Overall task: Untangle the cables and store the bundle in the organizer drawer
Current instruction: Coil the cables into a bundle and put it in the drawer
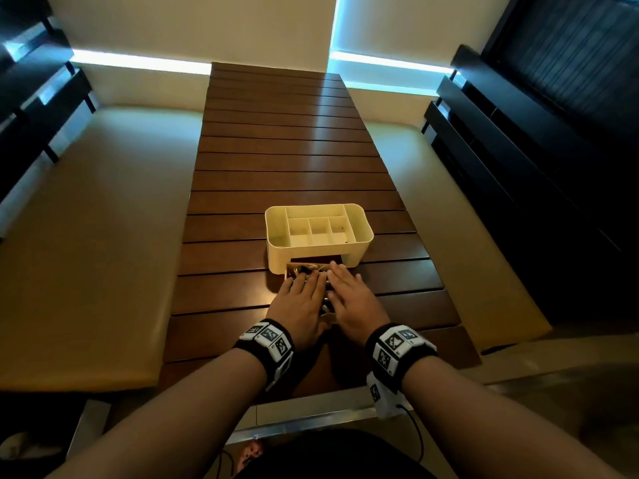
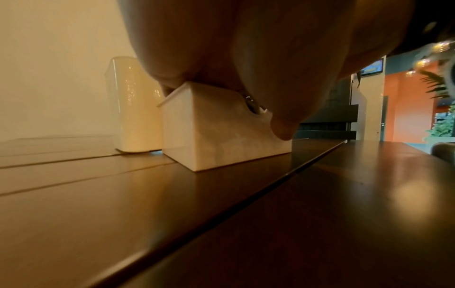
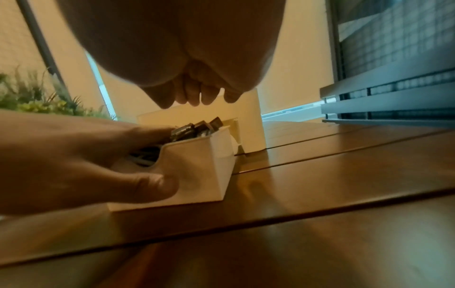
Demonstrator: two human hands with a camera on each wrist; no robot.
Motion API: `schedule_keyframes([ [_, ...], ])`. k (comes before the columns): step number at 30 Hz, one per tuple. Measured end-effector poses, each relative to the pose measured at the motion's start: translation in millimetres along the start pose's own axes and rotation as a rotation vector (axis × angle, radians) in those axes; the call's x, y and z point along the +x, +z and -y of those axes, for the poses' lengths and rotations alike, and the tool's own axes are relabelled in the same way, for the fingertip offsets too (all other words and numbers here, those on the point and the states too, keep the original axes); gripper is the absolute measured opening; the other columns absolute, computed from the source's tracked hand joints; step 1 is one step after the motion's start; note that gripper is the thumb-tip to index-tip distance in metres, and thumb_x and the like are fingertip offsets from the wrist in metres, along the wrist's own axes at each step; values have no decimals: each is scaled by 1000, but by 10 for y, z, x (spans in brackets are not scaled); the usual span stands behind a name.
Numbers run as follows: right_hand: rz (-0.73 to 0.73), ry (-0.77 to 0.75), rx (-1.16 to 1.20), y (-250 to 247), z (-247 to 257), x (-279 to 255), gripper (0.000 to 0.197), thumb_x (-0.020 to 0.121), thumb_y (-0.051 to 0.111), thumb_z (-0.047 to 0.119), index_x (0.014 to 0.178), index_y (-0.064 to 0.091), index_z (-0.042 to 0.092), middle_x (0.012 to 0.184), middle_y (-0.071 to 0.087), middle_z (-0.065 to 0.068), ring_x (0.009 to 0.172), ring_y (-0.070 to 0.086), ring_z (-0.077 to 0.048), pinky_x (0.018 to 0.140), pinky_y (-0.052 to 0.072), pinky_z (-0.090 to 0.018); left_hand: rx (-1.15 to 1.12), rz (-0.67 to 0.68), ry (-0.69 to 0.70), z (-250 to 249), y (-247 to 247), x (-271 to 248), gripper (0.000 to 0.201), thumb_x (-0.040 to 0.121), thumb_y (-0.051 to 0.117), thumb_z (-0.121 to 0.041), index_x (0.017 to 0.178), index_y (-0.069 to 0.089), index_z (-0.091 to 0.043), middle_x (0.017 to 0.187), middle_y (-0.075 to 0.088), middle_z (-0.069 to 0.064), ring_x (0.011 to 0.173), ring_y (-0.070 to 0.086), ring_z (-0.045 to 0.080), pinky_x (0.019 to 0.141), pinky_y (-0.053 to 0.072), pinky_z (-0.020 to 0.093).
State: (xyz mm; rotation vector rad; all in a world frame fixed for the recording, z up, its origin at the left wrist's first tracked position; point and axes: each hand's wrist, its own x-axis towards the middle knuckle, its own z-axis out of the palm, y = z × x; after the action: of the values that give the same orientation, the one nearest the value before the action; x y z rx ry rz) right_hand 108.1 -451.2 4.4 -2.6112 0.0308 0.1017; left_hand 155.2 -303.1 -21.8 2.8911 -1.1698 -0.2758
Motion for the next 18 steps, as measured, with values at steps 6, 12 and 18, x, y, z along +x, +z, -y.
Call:
schedule_keyframes([
  [6, 203, 0, -363, 22, -58, 50, 54, 107, 29, 31, 158, 17, 17, 167, 10, 3, 153, 4, -14, 122, -1, -42, -25, 30, 5, 2, 18, 7, 84, 98, 26, -60, 158, -8, -12, 167, -6, 11, 154, -2, 30, 124, 0, 48],
  [12, 203, -49, -319, -5, -45, 88, 57, 106, 37, 27, 158, 16, 15, 166, 14, -1, 153, 10, -18, 122, 3, -40, 48, -29, 29, 26, -21, 1, 103, 89, 23, -78, 153, -19, -9, 160, -30, 14, 149, -27, 28, 121, -14, 53],
  [18, 254, -24, -189, -20, -64, 46, 62, 104, 44, 18, 157, 14, 6, 167, 3, -8, 153, -3, -20, 119, -4, -27, 11, 60, 14, 171, -40, 163, 99, 89, 7, -78, 158, -7, -8, 166, -11, 15, 154, -11, 27, 122, -12, 46],
])
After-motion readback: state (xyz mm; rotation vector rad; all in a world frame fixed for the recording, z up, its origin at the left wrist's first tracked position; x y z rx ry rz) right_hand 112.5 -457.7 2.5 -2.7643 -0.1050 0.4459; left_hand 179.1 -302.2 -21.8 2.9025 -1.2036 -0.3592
